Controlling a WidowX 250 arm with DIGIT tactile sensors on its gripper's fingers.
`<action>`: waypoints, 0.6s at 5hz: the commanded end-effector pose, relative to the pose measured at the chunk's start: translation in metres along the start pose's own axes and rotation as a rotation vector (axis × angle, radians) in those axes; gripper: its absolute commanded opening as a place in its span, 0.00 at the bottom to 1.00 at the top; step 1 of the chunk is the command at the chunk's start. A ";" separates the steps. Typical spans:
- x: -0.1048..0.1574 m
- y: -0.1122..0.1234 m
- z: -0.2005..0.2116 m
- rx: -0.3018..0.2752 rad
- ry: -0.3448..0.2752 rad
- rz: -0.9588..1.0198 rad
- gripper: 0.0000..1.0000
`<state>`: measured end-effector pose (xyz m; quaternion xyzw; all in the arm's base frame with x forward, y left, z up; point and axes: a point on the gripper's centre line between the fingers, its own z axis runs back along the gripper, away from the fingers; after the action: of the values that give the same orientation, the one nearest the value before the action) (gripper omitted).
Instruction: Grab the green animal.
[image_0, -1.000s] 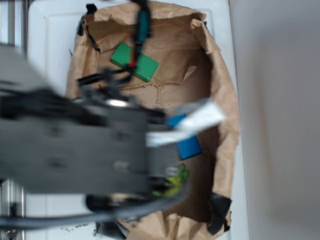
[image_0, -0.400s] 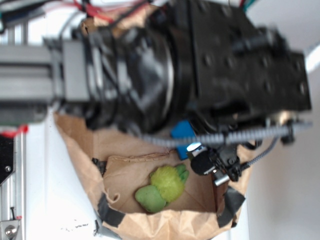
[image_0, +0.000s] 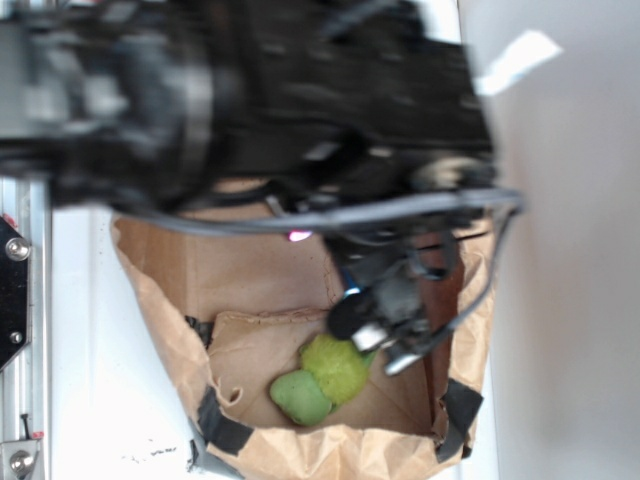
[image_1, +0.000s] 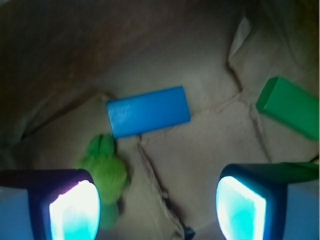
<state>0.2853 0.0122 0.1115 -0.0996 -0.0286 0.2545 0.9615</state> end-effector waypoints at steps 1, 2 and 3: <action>-0.014 -0.010 0.009 -0.055 -0.053 -0.064 1.00; -0.023 -0.024 -0.007 -0.019 -0.067 -0.089 1.00; -0.028 -0.035 -0.024 0.004 -0.049 -0.123 1.00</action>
<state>0.2779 -0.0380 0.0895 -0.0856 -0.0442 0.1993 0.9752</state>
